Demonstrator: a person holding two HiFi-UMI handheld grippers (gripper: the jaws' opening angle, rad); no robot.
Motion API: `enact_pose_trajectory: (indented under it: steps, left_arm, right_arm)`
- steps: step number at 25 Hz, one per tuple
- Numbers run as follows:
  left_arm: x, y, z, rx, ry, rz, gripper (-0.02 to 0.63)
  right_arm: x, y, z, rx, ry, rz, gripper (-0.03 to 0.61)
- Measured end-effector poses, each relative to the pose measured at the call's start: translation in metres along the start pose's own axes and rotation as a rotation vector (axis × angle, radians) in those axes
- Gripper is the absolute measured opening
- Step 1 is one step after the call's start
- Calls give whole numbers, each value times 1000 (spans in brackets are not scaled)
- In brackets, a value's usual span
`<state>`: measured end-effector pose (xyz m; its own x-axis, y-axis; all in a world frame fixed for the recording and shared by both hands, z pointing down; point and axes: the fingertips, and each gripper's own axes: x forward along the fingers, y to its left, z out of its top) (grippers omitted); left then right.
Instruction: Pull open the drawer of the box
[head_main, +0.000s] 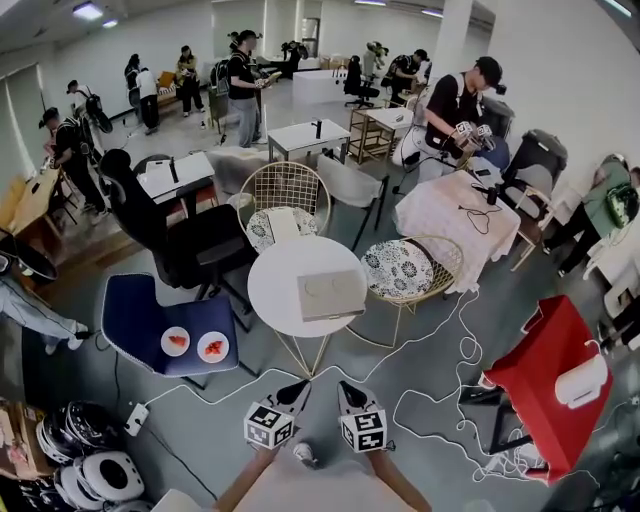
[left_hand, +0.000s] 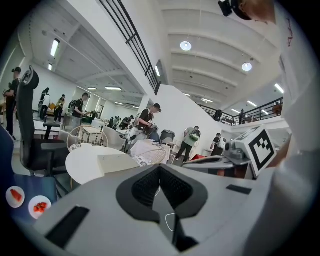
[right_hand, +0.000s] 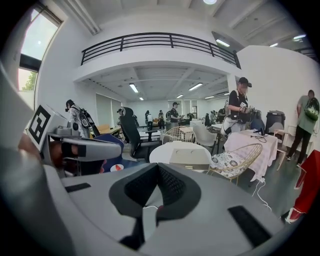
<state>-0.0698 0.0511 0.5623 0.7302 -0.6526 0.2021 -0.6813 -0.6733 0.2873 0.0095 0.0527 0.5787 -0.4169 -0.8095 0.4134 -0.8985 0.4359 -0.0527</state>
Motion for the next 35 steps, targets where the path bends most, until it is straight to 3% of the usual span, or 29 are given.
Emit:
enact_pose_trajectory:
  steps: [7, 22, 29, 35]
  left_arm:
    - [8, 40, 12, 4, 10, -8, 11]
    - [21, 54, 12, -19, -4, -16, 11]
    - [52, 78, 16, -19, 10, 2, 12]
    - [97, 111, 41, -2, 18, 23, 11]
  right_arm:
    - [34, 3, 11, 1, 15, -12, 15]
    - [45, -7, 7, -3, 41, -27, 16]
    - [79, -28, 14, 8, 39, -12, 16]
    - [124, -63, 37, 8, 33, 10, 16]
